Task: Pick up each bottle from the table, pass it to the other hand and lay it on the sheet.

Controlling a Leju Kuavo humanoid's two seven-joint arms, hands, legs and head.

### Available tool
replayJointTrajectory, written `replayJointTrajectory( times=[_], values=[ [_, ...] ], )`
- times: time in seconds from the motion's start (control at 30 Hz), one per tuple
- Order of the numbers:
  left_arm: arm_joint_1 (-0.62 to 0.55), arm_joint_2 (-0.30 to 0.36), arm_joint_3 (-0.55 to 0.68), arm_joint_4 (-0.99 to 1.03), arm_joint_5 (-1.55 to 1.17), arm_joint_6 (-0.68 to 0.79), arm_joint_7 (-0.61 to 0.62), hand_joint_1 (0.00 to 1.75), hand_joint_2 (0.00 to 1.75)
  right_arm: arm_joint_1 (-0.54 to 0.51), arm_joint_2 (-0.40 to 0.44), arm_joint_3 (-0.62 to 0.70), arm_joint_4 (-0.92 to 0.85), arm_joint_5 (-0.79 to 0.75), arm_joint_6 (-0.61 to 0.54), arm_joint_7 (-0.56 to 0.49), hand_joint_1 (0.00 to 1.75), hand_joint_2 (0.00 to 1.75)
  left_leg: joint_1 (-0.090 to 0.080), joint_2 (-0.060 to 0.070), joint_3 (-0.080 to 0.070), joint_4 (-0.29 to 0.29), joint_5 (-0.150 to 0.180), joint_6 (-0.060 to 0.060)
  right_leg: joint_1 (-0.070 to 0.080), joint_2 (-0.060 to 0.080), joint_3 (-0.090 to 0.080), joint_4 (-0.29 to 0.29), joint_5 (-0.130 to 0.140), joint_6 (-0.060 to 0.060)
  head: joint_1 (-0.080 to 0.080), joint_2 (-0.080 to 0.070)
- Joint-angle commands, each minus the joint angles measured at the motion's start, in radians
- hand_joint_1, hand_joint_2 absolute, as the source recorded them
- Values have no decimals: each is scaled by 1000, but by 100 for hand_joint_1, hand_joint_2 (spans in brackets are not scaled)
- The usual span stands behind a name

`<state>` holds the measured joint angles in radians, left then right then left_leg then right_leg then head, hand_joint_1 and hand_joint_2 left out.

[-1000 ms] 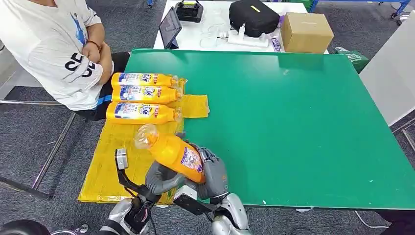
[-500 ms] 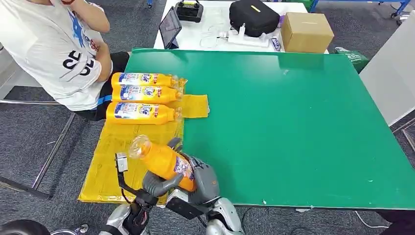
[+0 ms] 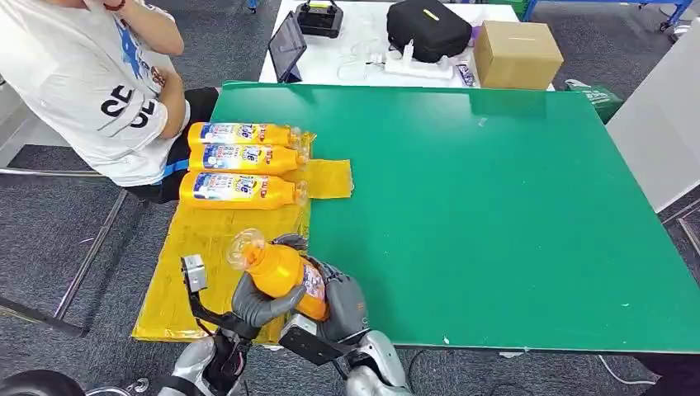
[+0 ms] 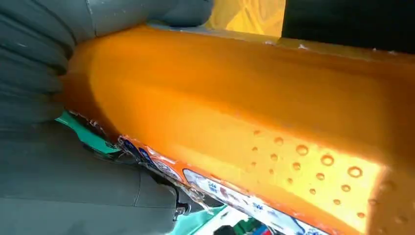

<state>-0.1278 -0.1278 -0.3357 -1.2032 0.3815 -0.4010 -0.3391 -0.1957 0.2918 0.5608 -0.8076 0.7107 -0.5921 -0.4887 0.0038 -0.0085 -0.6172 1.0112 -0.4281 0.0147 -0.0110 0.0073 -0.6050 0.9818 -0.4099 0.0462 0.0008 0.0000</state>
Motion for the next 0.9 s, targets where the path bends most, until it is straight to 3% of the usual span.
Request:
replayJointTrajectory(
  times=[0.03, 0.07, 0.1, 0.13, 0.17, 0.2, 0.33, 0.37, 0.67, 0.87, 0.9],
  values=[
    [-55, 27, -121, 84, 4, -75, 9, 175, 175, -72, 11, 22, 39, -8, 11, 15, 175, 175, 0, 0, 4, 0, -2, 0, 1, -1, 4, 0, -1, -1, 0, 0],
    [-54, 28, -120, 86, 7, -76, 10, 175, 175, -73, 9, 18, 35, -9, 3, 14, 145, 175, 0, 1, 3, 0, -1, 0, 0, 0, 3, 0, -1, -1, 0, 0],
    [-54, 30, -118, 89, 16, -76, 15, 175, 175, -70, 8, 9, 23, -20, -7, 6, 17, 175, 0, 1, 2, 0, -1, 0, 0, 0, 3, 0, -1, -1, 0, 0],
    [-53, 32, -117, 89, 18, -76, 15, 175, 175, -71, 7, 9, 21, -20, -5, 6, 17, 175, 0, 1, 4, 0, -1, 0, 0, 0, 4, 0, -1, -1, 0, 0],
    [-52, 31, -111, 85, 18, -64, 15, 175, 175, -66, 3, 5, 3, -26, -10, 2, 0, 175, 0, 1, 3, 0, -1, 0, 0, 0, 3, 0, -1, -1, 0, 0],
    [-50, 28, -99, 77, 18, -49, 10, 175, 175, -67, -6, 10, -7, -30, 13, 6, 0, 0, 0, 0, 2, 0, -1, 0, 0, -1, 2, 0, -1, -1, 0, 0],
    [-45, 13, -48, 22, -40, 52, -4, 175, 175, -39, -35, -5, -106, -97, 101, -3, 0, 0, 1, 2, 7, 1, -3, -1, 2, 0, 8, 0, -2, -2, 0, 0],
    [-42, 4, -23, 3, -63, 99, -12, 175, 175, -21, -39, -20, -150, -140, 129, -14, 0, 0, 0, 0, 2, 0, -1, 0, 0, -1, 3, 0, -1, -1, 0, 0],
    [-84, -34, 201, -128, -286, 466, -113, 175, 175, 117, -124, -107, -561, -370, 314, -58, 0, 0, 1, -2, 0, 1, -1, 0, 1, -3, 2, 1, -1, -1, 1, 0],
    [-102, -19, 274, -186, -384, 579, -166, 175, 175, 183, -132, -170, -727, -404, 290, -99, 0, 0, 1, -2, 1, 2, -1, 0, 1, -3, 3, 1, -2, -1, 0, 0],
    [-109, -16, 283, -203, -487, 667, -191, 175, 175, 199, -114, -202, -772, -419, 240, -138, 0, 0, 1, -2, 3, 2, -2, -1, 2, -3, 4, 1, -2, -1, 0, 0]
  ],
)
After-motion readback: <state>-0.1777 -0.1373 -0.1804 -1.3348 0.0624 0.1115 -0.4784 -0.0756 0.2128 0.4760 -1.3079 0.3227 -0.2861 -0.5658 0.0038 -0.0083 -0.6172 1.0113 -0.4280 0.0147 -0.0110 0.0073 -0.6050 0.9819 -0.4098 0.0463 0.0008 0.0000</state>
